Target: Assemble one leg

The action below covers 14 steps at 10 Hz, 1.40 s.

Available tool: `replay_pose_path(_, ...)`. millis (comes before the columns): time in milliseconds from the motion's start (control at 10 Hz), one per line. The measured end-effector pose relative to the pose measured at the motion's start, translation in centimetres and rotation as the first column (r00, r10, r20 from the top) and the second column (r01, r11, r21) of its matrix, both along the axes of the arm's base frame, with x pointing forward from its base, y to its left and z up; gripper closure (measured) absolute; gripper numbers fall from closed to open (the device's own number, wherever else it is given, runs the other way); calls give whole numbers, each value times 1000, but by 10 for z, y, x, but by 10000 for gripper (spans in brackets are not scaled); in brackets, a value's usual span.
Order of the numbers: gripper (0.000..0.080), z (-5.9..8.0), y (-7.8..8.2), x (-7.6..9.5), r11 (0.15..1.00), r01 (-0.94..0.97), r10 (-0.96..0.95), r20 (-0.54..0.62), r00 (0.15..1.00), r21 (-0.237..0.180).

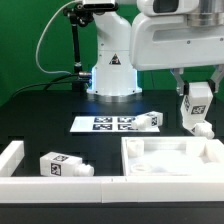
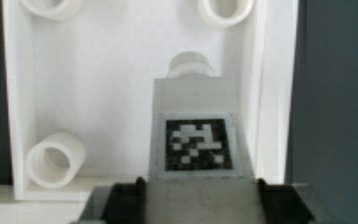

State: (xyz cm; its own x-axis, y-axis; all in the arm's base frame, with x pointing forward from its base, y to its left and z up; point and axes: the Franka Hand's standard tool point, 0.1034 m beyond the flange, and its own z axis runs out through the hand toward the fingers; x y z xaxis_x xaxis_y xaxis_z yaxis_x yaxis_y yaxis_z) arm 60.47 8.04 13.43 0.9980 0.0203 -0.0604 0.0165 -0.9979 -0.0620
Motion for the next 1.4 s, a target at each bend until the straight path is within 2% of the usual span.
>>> replay_pose_path(200,512,0,0,9,1000,3,-3,161,987,-3)
replay_pose_path(300,512,5,4,20,1000,-5,6,224,975,-5)
replay_pose_path(400,512,14,8,37,1000,-12,12,337,941,-3)
replay_pose_path(500,512,14,12,44,1000,-16,15,431,902,-1)
replay_pose_path(700,512,9,13,42,1000,-7,6,511,860,1)
replay_pose_path(900,512,6,16,40,1000,-12,11,502,865,-1)
replay_pose_path(1100,512,-10,25,27,999,-31,32,499,866,-10)
replay_pose_path(1300,512,-18,26,25,999,-35,36,494,869,-13)
replay_pose_path(1400,512,-26,27,24,999,-37,39,496,867,-15)
